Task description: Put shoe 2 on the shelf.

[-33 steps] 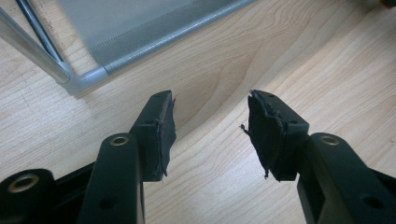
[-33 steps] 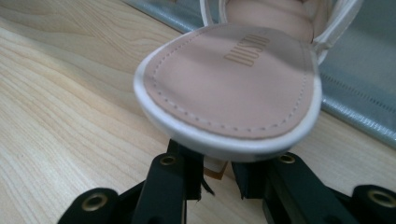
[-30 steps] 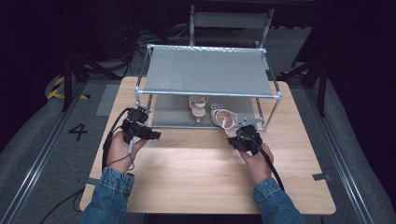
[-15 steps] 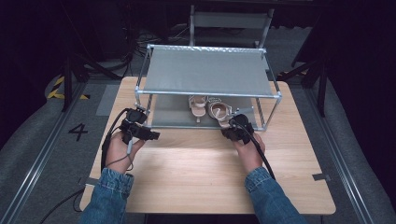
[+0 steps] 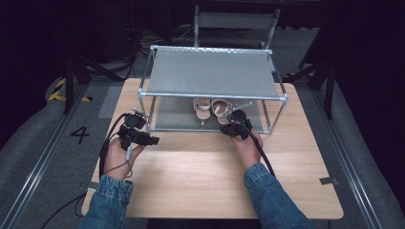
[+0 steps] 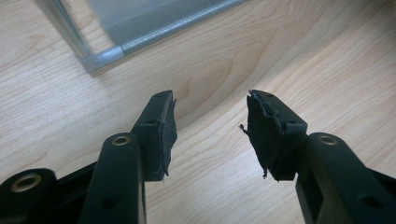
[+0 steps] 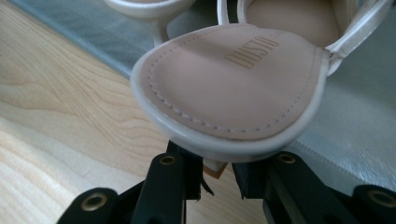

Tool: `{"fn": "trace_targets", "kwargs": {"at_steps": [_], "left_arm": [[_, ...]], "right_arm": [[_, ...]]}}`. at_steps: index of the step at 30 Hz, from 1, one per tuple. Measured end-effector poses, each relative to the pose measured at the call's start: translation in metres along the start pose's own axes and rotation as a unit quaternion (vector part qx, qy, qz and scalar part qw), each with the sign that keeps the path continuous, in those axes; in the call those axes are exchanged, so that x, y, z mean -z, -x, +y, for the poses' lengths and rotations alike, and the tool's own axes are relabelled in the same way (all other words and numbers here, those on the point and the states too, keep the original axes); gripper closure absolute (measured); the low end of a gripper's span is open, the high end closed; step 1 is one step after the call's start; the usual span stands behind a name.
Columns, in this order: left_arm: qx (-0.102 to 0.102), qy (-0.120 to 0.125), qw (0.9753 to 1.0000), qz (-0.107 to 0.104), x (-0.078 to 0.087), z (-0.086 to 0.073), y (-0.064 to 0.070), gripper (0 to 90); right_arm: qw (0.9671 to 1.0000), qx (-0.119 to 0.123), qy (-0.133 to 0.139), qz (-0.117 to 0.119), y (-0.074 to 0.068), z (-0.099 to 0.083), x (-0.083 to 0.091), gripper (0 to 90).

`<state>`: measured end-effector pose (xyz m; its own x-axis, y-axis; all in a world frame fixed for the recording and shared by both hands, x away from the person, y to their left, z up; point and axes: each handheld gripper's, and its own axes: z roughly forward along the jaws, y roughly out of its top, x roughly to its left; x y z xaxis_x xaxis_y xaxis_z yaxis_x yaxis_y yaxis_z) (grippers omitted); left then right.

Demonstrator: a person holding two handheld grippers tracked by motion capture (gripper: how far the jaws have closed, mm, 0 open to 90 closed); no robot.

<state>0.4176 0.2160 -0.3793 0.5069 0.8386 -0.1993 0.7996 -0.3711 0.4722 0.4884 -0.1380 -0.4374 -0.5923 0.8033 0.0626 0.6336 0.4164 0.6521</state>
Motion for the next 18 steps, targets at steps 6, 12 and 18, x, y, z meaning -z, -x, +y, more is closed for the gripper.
{"fn": "trace_targets", "kwargs": {"at_steps": [6, 12, 18], "left_arm": [[0.002, 0.001, 1.0, 0.004, 0.003, -0.005, -0.004, 51.5], [0.007, -0.001, 1.0, 0.002, 0.003, -0.007, -0.004, 51.4], [0.008, -0.001, 1.0, 0.003, 0.003, -0.009, -0.005, 51.3]], "right_arm": [[1.0, -0.002, 0.0, 0.009, -0.001, 0.008, -0.008, 74.9], [0.9999, -0.01, -0.005, 0.004, 0.003, 0.011, -0.017, 74.5], [0.9999, -0.011, -0.004, 0.007, 0.007, 0.014, -0.028, 73.8]]}}
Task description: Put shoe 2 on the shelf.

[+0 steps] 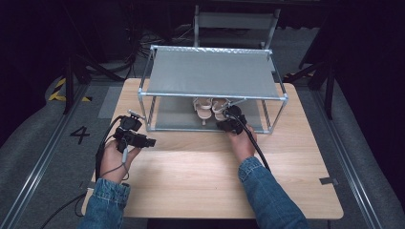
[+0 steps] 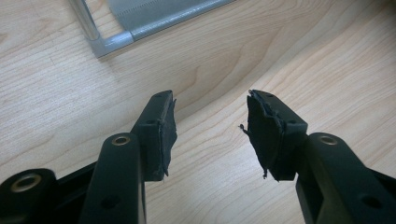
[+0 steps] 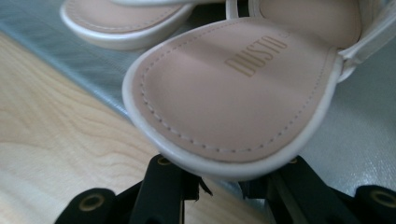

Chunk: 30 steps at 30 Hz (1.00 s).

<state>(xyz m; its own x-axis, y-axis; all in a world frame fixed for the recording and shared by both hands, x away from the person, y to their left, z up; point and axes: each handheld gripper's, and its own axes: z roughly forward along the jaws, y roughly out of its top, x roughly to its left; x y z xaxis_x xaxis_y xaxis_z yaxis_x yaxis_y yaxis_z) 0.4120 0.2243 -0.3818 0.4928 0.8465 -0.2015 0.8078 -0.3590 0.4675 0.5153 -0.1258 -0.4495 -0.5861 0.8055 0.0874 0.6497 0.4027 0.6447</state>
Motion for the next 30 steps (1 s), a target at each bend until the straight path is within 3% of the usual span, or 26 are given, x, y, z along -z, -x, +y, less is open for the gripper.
{"fn": "trace_targets", "kwargs": {"at_steps": [1, 2, 3, 5, 6, 7, 14, 16, 17, 18, 19, 20, 23, 24, 26, 30], "left_arm": [[0.001, -0.001, 1.0, 0.0, 0.0, 0.0, 0.0, 51.3], [0.001, -0.001, 1.0, 0.001, 0.0, 0.0, 0.0, 51.3], [0.001, -0.002, 1.0, 0.0, 0.0, -0.001, -0.001, 51.2], [0.001, -0.002, 1.0, 0.001, 0.0, -0.001, -0.001, 51.3], [0.001, -0.004, 1.0, 0.0, 0.0, -0.001, -0.001, 51.2], [0.0, -0.004, 1.0, 0.0, 0.0, -0.001, -0.001, 51.2], [0.0, -0.005, 1.0, 0.002, -0.002, -0.001, 0.0, 51.2], [0.001, -0.005, 1.0, 0.0, -0.001, -0.001, 0.001, 51.2], [0.0, -0.004, 1.0, 0.001, -0.001, -0.001, 0.001, 51.2], [0.001, -0.004, 1.0, 0.0, -0.001, -0.001, 0.0, 51.2], [0.001, -0.004, 1.0, -0.001, -0.001, -0.001, 0.0, 51.2], [0.0, -0.004, 1.0, 0.001, -0.001, -0.001, -0.001, 51.2], [0.002, -0.004, 1.0, -0.002, -0.001, 0.0, -0.001, 51.2], [0.002, -0.003, 1.0, -0.001, -0.002, 0.0, -0.001, 51.2], [-0.001, -0.005, 1.0, -0.001, -0.002, 0.001, 0.0, 51.1], [-0.002, -0.005, 1.0, -0.002, -0.004, 0.003, 0.0, 51.1]], "right_arm": [[1.0, -0.008, -0.004, 0.002, -0.001, 0.0, -0.003, 73.4], [1.0, 0.001, 0.001, 0.003, 0.0, 0.0, -0.005, 73.2], [0.9998, -0.016, -0.008, 0.001, -0.002, 0.0, -0.006, 73.1], [1.0, -0.006, -0.004, -0.001, -0.002, 0.0, -0.007, 73.1], [0.9999, -0.013, -0.004, -0.005, -0.003, 0.0, -0.009, 73.2], [0.9999, 0.006, 0.012, -0.003, -0.001, 0.001, -0.011, 73.4], [0.9998, -0.001, 0.019, -0.008, -0.003, 0.001, -0.017, 73.1], [0.9999, -0.009, 0.004, -0.013, -0.004, 0.001, -0.02, 72.2], [0.9999, -0.008, 0.015, -0.001, -0.001, 0.001, -0.022, 72.0], [0.9997, -0.023, 0.006, -0.01, -0.003, 0.001, -0.021, 72.0], [0.9997, -0.022, 0.006, -0.011, -0.003, 0.001, -0.021, 72.0], [0.9999, -0.005, 0.014, -0.007, -0.001, 0.002, -0.022, 71.9], [0.9998, -0.015, 0.007, -0.012, -0.003, 0.001, -0.021, 69.7], [0.9997, -0.026, -0.001, -0.004, -0.004, 0.001, -0.018, 60.2], [0.9997, -0.025, -0.002, -0.006, -0.004, 0.0, -0.018, 57.6], [0.9998, -0.016, 0.009, 0.0, -0.006, -0.005, -0.009, 61.8]]}}
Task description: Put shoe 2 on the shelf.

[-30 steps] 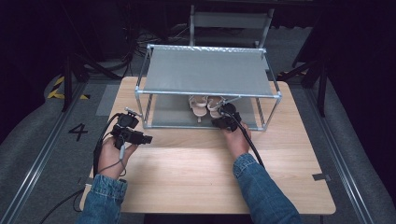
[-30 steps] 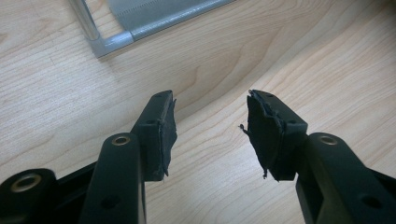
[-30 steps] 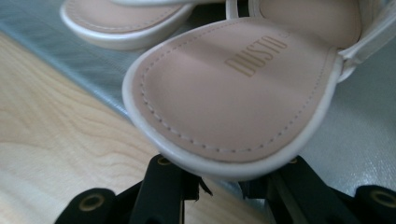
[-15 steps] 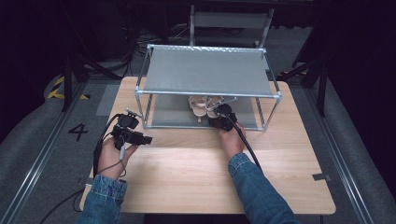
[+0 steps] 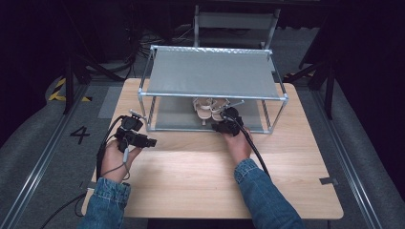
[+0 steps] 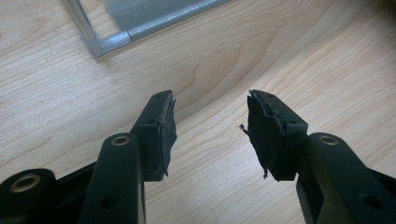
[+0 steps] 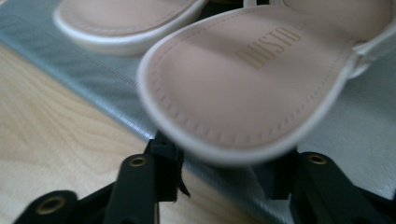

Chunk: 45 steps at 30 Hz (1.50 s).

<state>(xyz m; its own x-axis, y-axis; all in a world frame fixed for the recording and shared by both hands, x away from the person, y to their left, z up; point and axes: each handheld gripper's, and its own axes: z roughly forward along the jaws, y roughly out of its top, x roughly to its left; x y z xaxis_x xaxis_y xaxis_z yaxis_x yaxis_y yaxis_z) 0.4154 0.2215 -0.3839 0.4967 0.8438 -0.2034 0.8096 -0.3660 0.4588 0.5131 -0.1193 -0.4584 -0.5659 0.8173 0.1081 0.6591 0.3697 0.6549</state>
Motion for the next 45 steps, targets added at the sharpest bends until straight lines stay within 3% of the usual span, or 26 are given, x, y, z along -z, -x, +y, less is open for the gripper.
{"fn": "trace_targets", "kwargs": {"at_steps": [6, 8, 17, 19, 22, 24, 25, 26, 29, 33, 40, 42, 45], "left_arm": [[-0.001, -0.001, 1.0, -0.001, -0.001, 0.001, 0.002, 51.0], [-0.001, -0.001, 1.0, -0.001, -0.002, 0.001, 0.002, 51.0], [-0.003, -0.001, 1.0, -0.002, -0.001, 0.001, 0.0, 51.0], [-0.001, 0.0, 1.0, -0.004, 0.0, 0.001, 0.0, 51.0], [0.0, 0.001, 1.0, -0.004, 0.0, 0.001, 0.0, 51.0], [-0.001, -0.002, 1.0, -0.002, 0.0, 0.001, 0.0, 51.0], [-0.005, -0.003, 1.0, -0.002, 0.0, 0.002, 0.0, 51.0], [-0.003, -0.001, 1.0, -0.002, -0.001, 0.002, 0.001, 51.0], [-0.005, 0.0, 1.0, -0.002, 0.0, 0.003, 0.003, 50.9], [-0.008, 0.001, 1.0, -0.001, 0.0, 0.004, 0.004, 50.7], [-0.015, -0.003, 0.9999, -0.005, -0.001, 0.003, 0.006, 49.9], [-0.025, -0.005, 0.9996, -0.008, 0.0, 0.003, 0.005, 49.0], [-0.03, -0.02, 0.9993, -0.007, 0.001, 0.001, 0.005, 48.4]], "right_arm": [[0.9997, 0.008, 0.02, -0.009, 0.001, -0.003, 0.006, 78.9], [0.9998, 0.001, 0.022, -0.002, 0.003, -0.002, 0.004, 78.8], [0.9997, 0.002, 0.019, -0.018, 0.002, 0.003, -0.003, 78.9], [0.9997, 0.005, 0.017, -0.017, 0.002, 0.003, -0.002, 77.3], [0.9997, 0.006, 0.022, 0.0, 0.004, 0.002, 0.003, 54.9], [0.9998, -0.015, 0.014, 0.0, 0.002, 0.0, 0.01, 50.3], [0.9998, -0.004, 0.022, 0.001, 0.001, -0.001, 0.014, 50.2], [0.9998, -0.014, 0.015, 0.002, -0.002, -0.003, 0.02, 50.5], [0.9998, 0.003, 0.018, 0.008, -0.004, -0.007, 0.033, 50.5], [0.9992, 0.023, 0.033, 0.008, -0.004, -0.013, 0.068, 50.9], [0.9986, 0.035, 0.035, 0.017, 0.016, -0.027, 0.116, 50.2], [0.999, 0.036, 0.025, 0.009, 0.025, -0.037, 0.134, 49.8], [0.9992, 0.036, 0.015, 0.005, 0.031, -0.044, 0.145, 49.7]]}}
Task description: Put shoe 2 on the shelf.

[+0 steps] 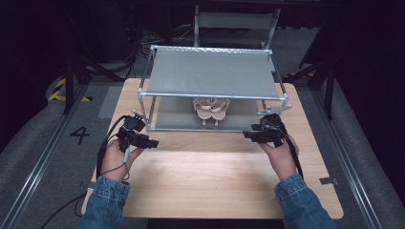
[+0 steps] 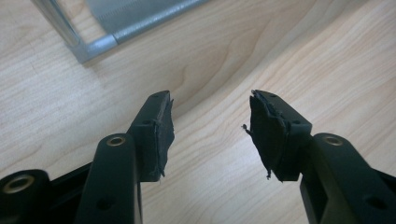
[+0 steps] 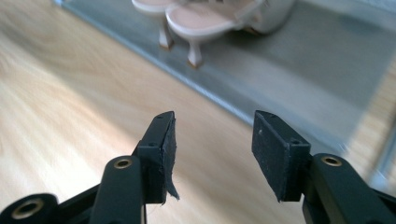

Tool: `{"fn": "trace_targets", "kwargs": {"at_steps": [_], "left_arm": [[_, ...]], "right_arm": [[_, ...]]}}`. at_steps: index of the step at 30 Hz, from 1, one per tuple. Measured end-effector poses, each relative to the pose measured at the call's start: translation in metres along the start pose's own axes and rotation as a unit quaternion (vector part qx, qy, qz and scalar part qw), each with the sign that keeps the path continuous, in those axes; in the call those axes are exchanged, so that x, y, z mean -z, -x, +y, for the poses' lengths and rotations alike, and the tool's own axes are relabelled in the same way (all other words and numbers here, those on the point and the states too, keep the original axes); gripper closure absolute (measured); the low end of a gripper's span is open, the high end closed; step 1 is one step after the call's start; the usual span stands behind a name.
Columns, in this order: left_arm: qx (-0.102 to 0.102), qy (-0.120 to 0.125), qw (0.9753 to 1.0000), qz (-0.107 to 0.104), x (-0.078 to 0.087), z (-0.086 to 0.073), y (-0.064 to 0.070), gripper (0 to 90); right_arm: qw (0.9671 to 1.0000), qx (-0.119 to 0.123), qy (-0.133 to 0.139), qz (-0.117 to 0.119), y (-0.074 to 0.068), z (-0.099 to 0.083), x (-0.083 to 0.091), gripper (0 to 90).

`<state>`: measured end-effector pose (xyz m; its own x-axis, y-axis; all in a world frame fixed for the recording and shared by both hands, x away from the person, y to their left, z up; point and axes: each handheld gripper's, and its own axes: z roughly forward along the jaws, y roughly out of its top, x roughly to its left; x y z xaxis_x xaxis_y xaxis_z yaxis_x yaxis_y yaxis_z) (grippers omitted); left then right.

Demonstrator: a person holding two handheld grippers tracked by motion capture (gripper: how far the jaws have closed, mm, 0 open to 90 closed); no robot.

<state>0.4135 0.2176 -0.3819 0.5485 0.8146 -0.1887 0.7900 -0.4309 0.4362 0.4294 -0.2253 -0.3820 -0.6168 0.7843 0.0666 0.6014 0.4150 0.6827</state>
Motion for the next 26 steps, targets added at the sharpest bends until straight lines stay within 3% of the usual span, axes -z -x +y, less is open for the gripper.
{"fn": "trace_targets", "kwargs": {"at_steps": [7, 10, 11, 19, 22, 24, 26], "left_arm": [[0.005, -0.011, 0.9999, 0.009, 0.003, -0.009, -0.008, 47.6], [0.014, -0.011, 0.9998, 0.012, 0.004, -0.014, -0.013, 47.5], [0.017, -0.01, 0.9997, 0.012, 0.004, -0.015, -0.015, 47.3], [0.021, -0.019, 0.9994, 0.017, 0.003, -0.016, -0.02, 46.1], [0.035, -0.023, 0.9989, 0.019, 0.001, -0.018, -0.025, 45.2], [0.048, -0.023, 0.9984, 0.018, 0.0, -0.019, -0.027, 44.9], [0.049, -0.025, 0.9983, 0.017, 0.0, -0.02, -0.029, 44.8]], "right_arm": [[0.9987, -0.014, -0.037, -0.031, 0.024, -0.033, 0.032, 47.9], [0.9984, -0.035, -0.04, -0.021, 0.036, -0.046, 0.041, 47.8], [0.9974, -0.043, -0.052, -0.024, 0.045, -0.054, 0.045, 46.1], [0.9937, -0.068, -0.079, -0.042, 0.067, -0.068, 0.046, 44.2], [0.9909, -0.08, -0.101, -0.04, 0.069, -0.07, 0.044, 44.9], [0.9906, -0.082, -0.1, -0.045, 0.069, -0.07, 0.046, 43.0], [0.9909, -0.083, -0.096, -0.045, 0.07, -0.07, 0.047, 41.7]]}}
